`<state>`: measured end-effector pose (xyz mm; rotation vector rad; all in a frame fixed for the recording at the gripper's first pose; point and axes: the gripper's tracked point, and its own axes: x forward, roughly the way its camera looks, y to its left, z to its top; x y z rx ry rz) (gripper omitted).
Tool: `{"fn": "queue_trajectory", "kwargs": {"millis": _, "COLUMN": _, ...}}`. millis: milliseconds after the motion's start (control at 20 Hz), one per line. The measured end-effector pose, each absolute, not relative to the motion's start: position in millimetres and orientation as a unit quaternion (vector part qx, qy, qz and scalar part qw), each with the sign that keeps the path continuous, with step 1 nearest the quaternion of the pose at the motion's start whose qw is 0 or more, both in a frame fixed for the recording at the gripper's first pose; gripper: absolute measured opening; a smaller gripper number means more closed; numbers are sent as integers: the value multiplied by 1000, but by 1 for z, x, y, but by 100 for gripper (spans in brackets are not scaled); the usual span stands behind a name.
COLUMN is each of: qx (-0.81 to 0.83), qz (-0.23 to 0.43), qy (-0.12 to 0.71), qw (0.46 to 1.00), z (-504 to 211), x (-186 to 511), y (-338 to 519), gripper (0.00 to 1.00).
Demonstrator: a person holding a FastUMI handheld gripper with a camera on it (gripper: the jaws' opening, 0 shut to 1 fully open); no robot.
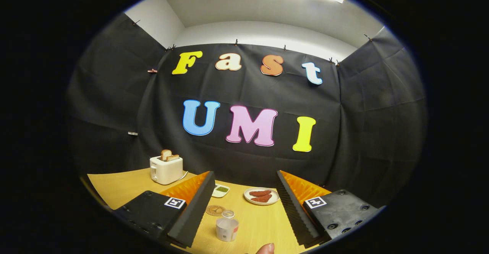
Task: Take the bottle from table, then pour the juice into the cup, finally place the bottle on the coaster
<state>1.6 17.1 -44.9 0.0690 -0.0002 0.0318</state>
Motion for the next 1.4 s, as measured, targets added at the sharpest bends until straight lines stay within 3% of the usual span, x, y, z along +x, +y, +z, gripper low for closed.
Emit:
{"fn": "queue_trajectory", "kwargs": {"millis": 650, "qx": 65, "qz": 14, "qy": 81, "qw": 994, "z": -226, "x": 22, "y": 47, "gripper": 97}}
{"fn": "queue_trajectory", "kwargs": {"millis": 1400, "qx": 80, "qz": 0, "qy": 97, "qw": 992, "z": -281, "x": 51, "y": 66, "gripper": 96}}
